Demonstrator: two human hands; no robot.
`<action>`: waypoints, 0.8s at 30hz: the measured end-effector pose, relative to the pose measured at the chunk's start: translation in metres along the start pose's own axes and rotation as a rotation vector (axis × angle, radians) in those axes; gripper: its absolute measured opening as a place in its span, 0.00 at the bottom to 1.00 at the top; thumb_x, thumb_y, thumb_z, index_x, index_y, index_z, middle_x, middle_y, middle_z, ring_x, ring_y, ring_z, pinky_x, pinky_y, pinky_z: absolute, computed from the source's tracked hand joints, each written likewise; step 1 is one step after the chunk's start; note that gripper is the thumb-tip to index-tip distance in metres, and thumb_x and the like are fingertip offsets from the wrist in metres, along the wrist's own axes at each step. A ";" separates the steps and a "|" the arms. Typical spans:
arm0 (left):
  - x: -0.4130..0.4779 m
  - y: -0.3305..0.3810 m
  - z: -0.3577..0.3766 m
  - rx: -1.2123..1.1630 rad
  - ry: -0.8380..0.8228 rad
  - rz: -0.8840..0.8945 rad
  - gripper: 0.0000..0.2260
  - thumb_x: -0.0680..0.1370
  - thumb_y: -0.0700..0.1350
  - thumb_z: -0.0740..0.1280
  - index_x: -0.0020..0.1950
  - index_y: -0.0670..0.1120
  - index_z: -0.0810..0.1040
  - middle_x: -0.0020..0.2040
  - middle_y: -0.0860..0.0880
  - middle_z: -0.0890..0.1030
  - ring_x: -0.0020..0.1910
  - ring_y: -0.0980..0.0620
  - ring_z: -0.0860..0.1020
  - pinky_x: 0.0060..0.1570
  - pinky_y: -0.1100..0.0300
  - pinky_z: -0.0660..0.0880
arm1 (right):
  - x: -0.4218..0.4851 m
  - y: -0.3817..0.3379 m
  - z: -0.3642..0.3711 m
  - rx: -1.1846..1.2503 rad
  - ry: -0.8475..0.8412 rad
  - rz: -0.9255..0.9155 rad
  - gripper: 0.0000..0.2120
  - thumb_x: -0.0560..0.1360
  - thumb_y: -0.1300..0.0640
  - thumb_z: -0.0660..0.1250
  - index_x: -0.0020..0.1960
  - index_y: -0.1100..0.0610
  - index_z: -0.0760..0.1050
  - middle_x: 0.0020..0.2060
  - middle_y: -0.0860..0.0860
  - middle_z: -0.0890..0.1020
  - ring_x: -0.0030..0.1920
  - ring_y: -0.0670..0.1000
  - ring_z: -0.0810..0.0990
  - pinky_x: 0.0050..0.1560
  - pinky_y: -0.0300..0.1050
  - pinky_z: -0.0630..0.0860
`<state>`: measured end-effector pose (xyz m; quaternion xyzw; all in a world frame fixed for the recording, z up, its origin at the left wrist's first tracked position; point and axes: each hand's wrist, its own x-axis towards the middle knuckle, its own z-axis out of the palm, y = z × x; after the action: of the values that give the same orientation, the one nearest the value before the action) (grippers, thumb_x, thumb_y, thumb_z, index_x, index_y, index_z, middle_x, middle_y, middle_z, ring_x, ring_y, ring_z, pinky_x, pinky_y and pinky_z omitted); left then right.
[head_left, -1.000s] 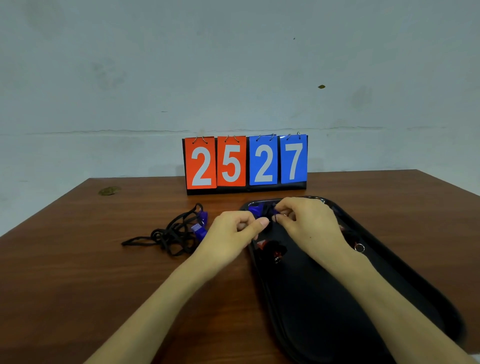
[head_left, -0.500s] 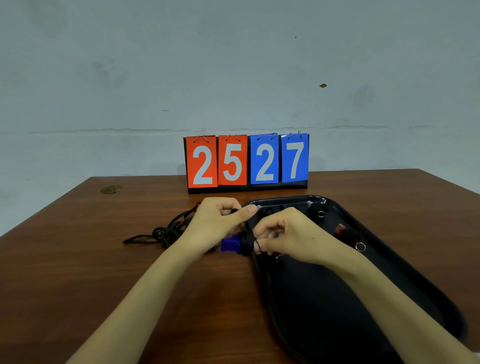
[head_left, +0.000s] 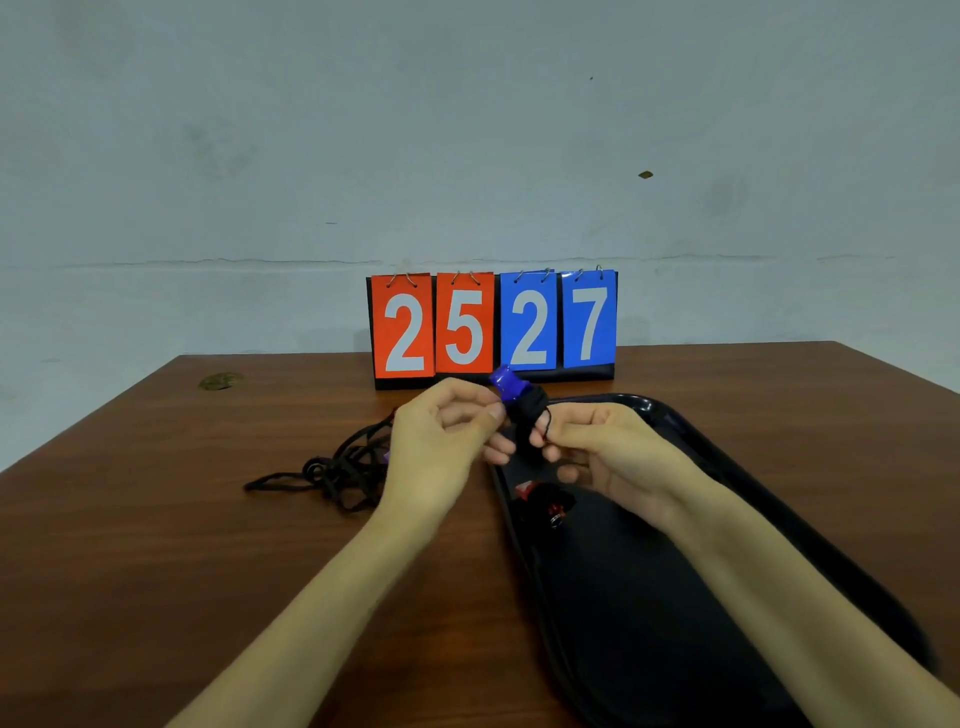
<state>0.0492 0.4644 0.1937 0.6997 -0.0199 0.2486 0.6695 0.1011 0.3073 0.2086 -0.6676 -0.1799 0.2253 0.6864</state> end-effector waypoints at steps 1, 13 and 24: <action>-0.002 -0.001 0.003 -0.022 0.008 0.011 0.04 0.75 0.34 0.67 0.47 0.41 0.79 0.38 0.44 0.83 0.33 0.50 0.82 0.35 0.61 0.79 | 0.001 0.000 -0.001 0.047 0.006 0.036 0.06 0.75 0.63 0.64 0.43 0.57 0.80 0.35 0.49 0.81 0.31 0.42 0.77 0.29 0.35 0.71; -0.009 -0.006 0.005 0.162 0.158 0.310 0.08 0.74 0.36 0.69 0.49 0.48 0.81 0.45 0.50 0.81 0.43 0.56 0.81 0.42 0.64 0.78 | 0.000 0.006 0.007 0.459 -0.107 0.280 0.04 0.67 0.60 0.66 0.41 0.58 0.79 0.33 0.49 0.80 0.28 0.42 0.75 0.24 0.32 0.70; -0.013 -0.011 0.005 0.374 0.100 0.512 0.12 0.71 0.37 0.72 0.53 0.46 0.81 0.49 0.53 0.80 0.50 0.58 0.80 0.50 0.69 0.76 | 0.002 0.006 0.004 0.519 -0.142 0.324 0.05 0.67 0.61 0.66 0.36 0.57 0.81 0.33 0.49 0.80 0.28 0.42 0.75 0.24 0.32 0.70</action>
<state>0.0439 0.4568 0.1786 0.7698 -0.1165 0.4422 0.4453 0.0997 0.3121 0.2030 -0.4725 -0.0551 0.4163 0.7749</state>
